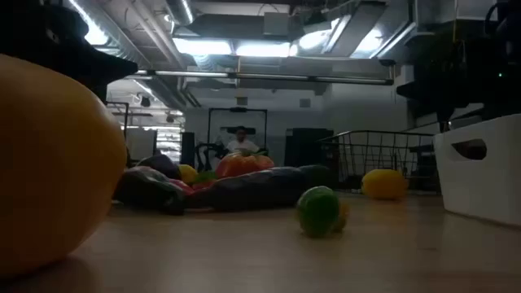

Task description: Sort produce into baskets

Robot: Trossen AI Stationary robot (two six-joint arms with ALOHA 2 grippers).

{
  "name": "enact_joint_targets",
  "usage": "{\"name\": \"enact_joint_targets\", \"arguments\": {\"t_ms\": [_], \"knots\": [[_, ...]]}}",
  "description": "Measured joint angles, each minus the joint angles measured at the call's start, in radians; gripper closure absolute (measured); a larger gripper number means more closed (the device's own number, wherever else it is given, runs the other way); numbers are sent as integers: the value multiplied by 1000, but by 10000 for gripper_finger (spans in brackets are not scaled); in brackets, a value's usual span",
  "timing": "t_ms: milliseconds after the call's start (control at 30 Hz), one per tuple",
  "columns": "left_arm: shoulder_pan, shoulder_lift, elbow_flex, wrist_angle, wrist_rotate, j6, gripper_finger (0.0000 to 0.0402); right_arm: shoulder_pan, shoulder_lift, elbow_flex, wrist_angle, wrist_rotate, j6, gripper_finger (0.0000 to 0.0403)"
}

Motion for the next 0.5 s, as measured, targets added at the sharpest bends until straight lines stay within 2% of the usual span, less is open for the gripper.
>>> {"name": "enact_joint_targets", "arguments": {"t_ms": [500], "knots": [[0, 0, 0, 0, 0, 0, 396, 0, 0, 0, 0, 0, 0, 402]]}}
